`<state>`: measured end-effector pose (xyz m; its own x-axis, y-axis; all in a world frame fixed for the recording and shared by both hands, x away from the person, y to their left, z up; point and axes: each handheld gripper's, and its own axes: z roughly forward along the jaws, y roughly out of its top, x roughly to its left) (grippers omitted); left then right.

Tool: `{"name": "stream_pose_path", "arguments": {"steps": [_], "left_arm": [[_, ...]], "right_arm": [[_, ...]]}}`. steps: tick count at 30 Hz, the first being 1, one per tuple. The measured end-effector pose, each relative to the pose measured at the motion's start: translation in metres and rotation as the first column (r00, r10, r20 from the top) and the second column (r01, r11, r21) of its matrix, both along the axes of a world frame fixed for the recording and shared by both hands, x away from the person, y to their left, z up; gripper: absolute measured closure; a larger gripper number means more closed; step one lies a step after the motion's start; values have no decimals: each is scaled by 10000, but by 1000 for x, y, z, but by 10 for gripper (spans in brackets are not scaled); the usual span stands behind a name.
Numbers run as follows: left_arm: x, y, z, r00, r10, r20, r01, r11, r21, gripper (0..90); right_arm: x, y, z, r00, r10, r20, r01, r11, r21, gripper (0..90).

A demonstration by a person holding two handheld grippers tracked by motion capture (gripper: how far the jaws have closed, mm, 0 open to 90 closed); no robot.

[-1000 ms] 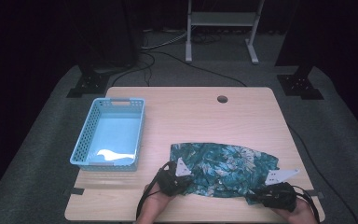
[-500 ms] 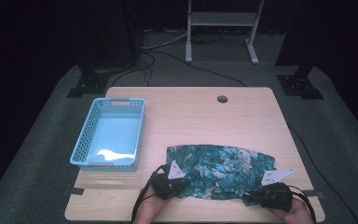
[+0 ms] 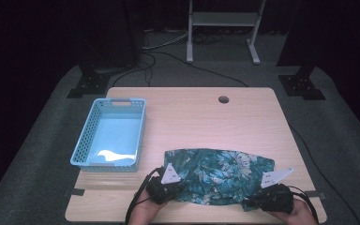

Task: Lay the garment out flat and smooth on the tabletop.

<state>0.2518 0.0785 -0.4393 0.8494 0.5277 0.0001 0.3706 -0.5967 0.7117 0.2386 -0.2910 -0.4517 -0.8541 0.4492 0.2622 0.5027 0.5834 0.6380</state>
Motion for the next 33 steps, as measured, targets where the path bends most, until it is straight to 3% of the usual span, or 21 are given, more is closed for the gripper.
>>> {"name": "stream_pose_path", "arguments": {"steps": [3, 7, 19, 33], "left_arm": [[2, 1, 11, 9998, -40, 191, 41, 10000, -44, 838], [9, 0, 24, 9992, -55, 388, 63, 9998, -207, 838], [30, -18, 52, 9964, -321, 779, 350, 9987, -361, 845], [61, -20, 61, 9987, -132, 490, 142, 9997, -203, 861]], "right_arm": [[0, -2, 15, 9997, -40, 230, 35, 9997, 239, 862], [5, -2, 30, 9985, -89, 537, 79, 9998, 190, 862], [23, 1, 51, 9951, -223, 967, 185, 9990, 401, 861], [53, 1, 60, 9920, -526, 1147, 482, 9980, 403, 861]]}}
